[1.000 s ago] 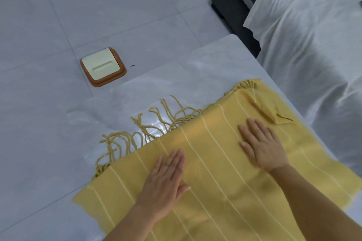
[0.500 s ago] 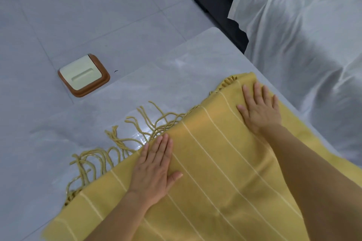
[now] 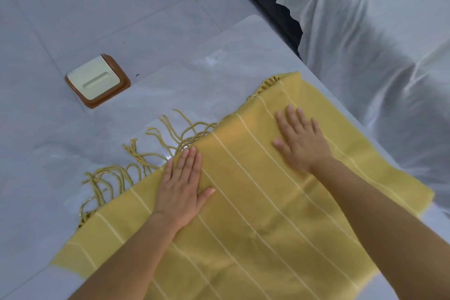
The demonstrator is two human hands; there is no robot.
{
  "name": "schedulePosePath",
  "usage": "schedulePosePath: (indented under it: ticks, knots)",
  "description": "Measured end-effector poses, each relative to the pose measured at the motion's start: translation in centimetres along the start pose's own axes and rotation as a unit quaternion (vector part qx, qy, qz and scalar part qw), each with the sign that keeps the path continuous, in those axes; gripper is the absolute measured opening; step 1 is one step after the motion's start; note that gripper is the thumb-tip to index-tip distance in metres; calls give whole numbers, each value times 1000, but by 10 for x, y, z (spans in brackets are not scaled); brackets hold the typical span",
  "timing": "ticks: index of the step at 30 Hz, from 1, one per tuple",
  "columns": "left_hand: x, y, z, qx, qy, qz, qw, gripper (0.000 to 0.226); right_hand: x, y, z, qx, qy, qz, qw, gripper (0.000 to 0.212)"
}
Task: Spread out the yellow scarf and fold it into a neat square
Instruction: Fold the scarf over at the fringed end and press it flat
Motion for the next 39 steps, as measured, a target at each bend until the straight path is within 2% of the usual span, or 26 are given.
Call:
schedulePosePath:
  ticks: [2,4,9,14,18,22,24,28,32,33,37,39]
  knots:
    - [1,-18,10,-35,-14,-3,999,83,13,-38,11,-69,-41,-28,996,70]
    - [8,-50,34,-50,-37,-10,998,83,25,-75,29,-103,-56,-57,991,68]
    - [31,-148,122,-39,-95,-58,993,80,43,-148,74,-133,-91,-112,981,75]
    - [46,-213,182,-77,-111,-92,987,82,60,-197,102,-160,-128,-188,961,91]
    - [59,-247,204,-93,-111,-100,984,90,68,-220,109,-193,-150,-194,950,105]
    - [67,-270,215,-77,-111,-64,989,107,78,-220,111,-229,-178,-155,944,121]
    - [68,-277,219,-55,-106,-55,991,106,79,-213,113,-238,-173,-131,947,125]
    - [73,-289,215,-39,-87,-34,995,90,79,-214,115,-266,-161,-81,947,115]
    - [74,-305,209,-54,-78,-3,995,75,67,-211,132,-230,-167,-56,957,73]
    - [74,-310,207,-52,-72,1,996,72,62,-209,130,-235,-173,-25,956,67]
    - [74,-326,199,-55,-57,5,997,68,60,-211,132,-279,-185,53,941,60]
    - [74,-333,195,-49,-47,18,998,65,64,-223,140,-287,-193,56,937,60]
Point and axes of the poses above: each hand's wrist, its own y-axis towards the middle knuckle, its own x-axis out of the palm, z = x × y, the point moved 5 cm from there along y, towards the middle knuckle, and after that the axes turned 4 degrees about z, right-handed, at the moved point
